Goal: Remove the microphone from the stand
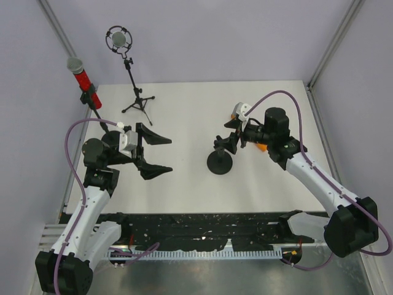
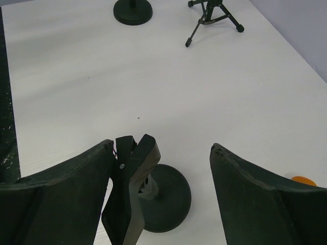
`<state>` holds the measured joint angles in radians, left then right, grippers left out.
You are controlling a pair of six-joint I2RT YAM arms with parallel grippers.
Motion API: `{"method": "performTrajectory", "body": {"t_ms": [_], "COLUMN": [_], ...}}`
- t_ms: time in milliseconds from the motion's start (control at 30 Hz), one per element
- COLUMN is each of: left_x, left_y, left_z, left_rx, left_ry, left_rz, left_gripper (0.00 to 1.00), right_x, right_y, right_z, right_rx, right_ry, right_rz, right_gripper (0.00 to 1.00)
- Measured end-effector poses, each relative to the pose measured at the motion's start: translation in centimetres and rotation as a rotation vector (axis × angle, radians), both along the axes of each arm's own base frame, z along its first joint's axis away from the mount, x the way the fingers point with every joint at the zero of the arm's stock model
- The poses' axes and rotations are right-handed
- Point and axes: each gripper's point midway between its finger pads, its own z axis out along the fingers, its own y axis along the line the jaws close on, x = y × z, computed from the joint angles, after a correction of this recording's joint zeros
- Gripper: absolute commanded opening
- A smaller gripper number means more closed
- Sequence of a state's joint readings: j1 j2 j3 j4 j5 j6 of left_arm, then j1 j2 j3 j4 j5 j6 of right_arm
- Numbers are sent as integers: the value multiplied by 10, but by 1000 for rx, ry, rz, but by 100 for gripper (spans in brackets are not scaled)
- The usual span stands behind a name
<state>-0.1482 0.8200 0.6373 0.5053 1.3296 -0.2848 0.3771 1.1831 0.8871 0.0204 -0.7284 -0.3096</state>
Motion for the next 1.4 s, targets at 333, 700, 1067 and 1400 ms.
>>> {"method": "performTrajectory", "body": {"t_ms": [333, 700, 1067, 1400], "left_x": [0, 0, 0, 0], "left_y": [0, 0, 0, 0], "left_z": [0, -5, -5, -7], "left_rx": [0, 2, 2, 3], "left_ry": [0, 12, 11, 15], "left_rz": [0, 0, 0, 1], "left_gripper": [98, 98, 99, 99], "right_x": [-14, 1, -3, -6], "right_y": [4, 1, 3, 17], "right_z": [-1, -4, -35, -58], "right_rx": [37, 133, 61, 4], "right_ry": [80, 204, 180, 167], "right_rz": [61, 31, 95, 125], "right_gripper": [84, 86, 85, 62]}}
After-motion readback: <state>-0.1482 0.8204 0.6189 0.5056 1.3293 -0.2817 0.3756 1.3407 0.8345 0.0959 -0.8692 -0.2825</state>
